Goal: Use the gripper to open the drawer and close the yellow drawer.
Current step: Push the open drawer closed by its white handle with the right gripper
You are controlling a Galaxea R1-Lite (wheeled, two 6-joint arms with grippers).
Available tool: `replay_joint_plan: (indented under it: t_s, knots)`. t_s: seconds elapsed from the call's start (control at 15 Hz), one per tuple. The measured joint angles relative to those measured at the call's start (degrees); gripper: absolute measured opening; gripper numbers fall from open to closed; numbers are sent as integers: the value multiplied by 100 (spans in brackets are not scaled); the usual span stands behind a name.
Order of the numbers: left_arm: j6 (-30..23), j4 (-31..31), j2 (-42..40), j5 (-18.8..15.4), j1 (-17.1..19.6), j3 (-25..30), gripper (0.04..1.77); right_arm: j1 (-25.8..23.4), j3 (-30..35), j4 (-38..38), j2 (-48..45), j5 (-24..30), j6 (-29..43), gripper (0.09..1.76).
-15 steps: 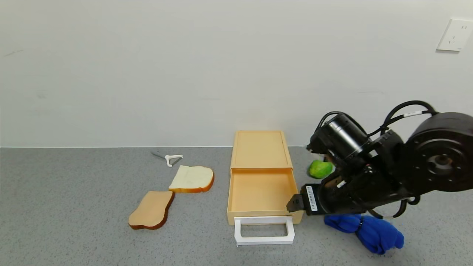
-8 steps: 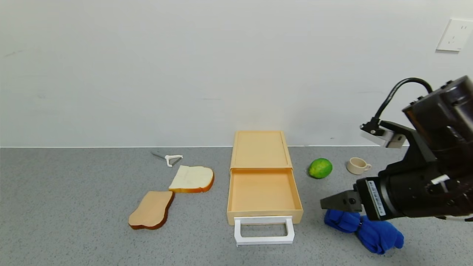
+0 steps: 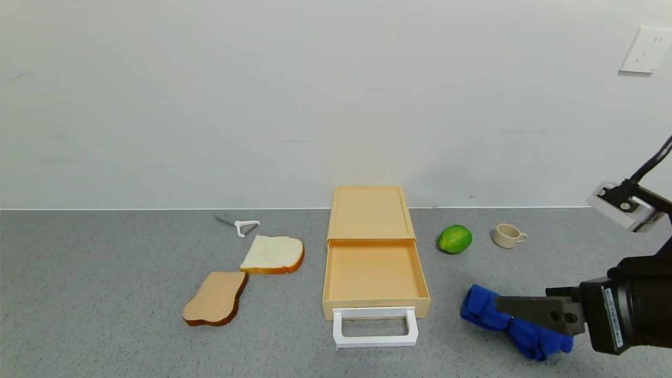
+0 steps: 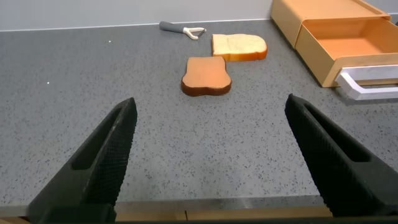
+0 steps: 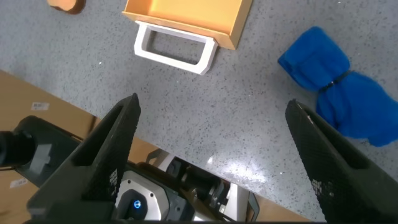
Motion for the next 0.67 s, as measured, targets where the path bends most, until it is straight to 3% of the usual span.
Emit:
replay_joint_plan:
  t_s: [0.2, 0.67]
  knots:
    - [0, 0, 0, -2, 0, 0, 172, -108, 61, -6, -105, 306, -15, 171]
    - [0, 0, 0, -4, 0, 0, 172, -212, 102, -20, -112, 313, -12, 171]
